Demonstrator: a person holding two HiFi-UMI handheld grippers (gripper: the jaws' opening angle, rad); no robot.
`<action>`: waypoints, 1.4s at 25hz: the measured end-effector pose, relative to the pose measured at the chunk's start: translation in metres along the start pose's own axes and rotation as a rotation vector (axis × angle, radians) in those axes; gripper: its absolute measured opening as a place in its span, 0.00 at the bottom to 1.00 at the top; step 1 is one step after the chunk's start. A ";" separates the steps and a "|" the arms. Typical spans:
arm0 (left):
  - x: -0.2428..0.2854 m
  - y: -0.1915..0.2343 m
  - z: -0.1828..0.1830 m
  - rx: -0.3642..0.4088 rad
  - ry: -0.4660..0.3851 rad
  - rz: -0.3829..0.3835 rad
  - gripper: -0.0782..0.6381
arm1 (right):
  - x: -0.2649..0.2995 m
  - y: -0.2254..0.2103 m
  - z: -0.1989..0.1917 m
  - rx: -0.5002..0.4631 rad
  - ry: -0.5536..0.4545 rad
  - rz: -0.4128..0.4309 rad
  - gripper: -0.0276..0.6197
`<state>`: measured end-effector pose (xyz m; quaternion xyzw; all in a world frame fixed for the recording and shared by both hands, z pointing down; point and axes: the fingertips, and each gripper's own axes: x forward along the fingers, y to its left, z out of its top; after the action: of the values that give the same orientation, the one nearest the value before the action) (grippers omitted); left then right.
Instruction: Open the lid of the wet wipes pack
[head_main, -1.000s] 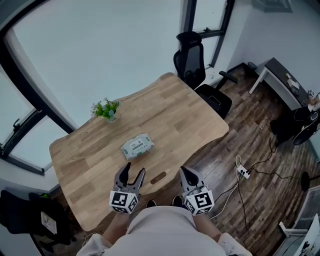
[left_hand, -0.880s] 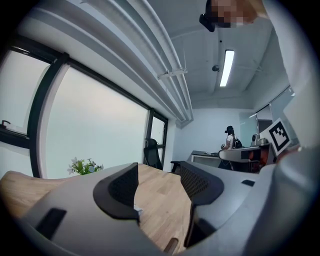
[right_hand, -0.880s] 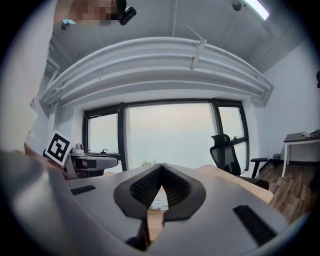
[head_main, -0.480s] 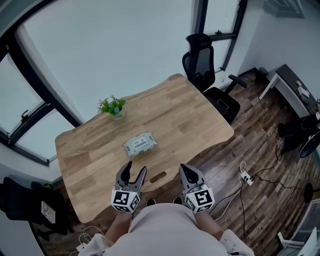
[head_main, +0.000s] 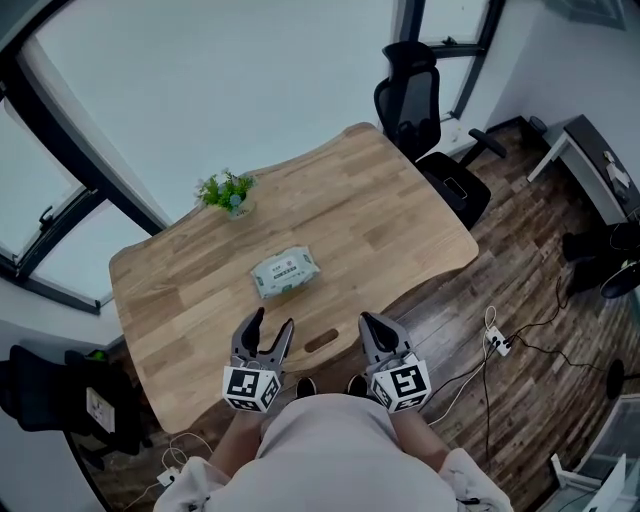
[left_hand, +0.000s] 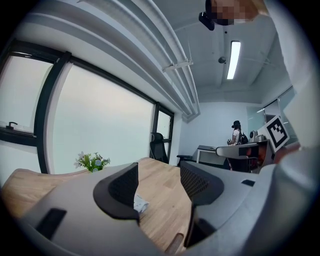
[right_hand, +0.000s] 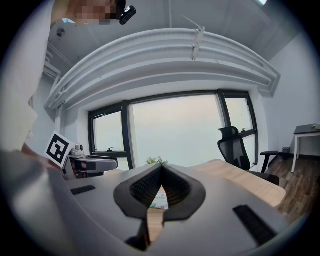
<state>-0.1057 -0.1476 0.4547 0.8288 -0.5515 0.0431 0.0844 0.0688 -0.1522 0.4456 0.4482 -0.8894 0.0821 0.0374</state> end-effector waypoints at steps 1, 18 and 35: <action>0.002 0.003 -0.002 -0.002 0.007 0.000 0.49 | 0.004 -0.001 -0.002 0.000 0.007 0.001 0.06; 0.047 0.049 -0.050 0.039 0.149 -0.036 0.49 | 0.092 -0.009 -0.053 -0.003 0.156 0.058 0.06; 0.110 0.087 -0.106 0.311 0.323 -0.061 0.49 | 0.174 -0.008 -0.126 -0.016 0.295 0.116 0.06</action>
<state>-0.1405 -0.2603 0.5850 0.8303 -0.4925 0.2571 0.0441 -0.0293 -0.2722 0.5946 0.3788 -0.8993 0.1420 0.1663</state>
